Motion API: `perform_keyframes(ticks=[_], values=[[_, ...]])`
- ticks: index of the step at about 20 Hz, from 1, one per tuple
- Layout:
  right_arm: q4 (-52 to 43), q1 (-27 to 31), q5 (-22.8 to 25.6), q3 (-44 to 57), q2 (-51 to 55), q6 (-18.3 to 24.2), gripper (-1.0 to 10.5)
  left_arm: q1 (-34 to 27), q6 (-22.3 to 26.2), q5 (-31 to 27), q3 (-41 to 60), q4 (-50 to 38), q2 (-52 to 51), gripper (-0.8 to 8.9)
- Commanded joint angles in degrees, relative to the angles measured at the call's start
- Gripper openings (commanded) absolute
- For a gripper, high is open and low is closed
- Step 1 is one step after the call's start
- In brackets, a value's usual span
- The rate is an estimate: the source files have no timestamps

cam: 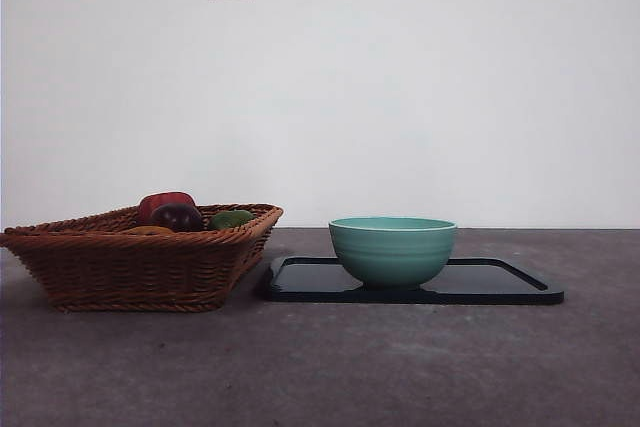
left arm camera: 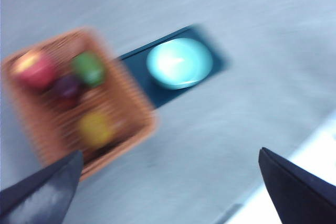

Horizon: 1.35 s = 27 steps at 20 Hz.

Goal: Pick up the wifruite, put it on the bowl, pick up the plate, put it on desk

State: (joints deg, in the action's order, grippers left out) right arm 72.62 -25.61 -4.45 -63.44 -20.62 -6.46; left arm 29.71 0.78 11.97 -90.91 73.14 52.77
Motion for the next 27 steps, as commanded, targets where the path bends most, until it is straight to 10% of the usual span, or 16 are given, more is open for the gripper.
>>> perform_keyframes(ticks=[1,10,27], values=[[-0.6,-0.4,0.0,-0.7,-0.1,-0.6,5.9,0.5,3.6,5.4,1.6,-1.4,-5.7,5.95],[-0.6,-0.4,0.0,-0.7,-0.1,-0.6,5.9,0.5,2.2,9.1,15.8,-2.4,-21.8,5.95],[-3.7,-0.3,-0.2,-0.7,-10.7,-7.1,5.9,0.5,2.2,9.1,18.0,-2.5,-22.5,5.95]])
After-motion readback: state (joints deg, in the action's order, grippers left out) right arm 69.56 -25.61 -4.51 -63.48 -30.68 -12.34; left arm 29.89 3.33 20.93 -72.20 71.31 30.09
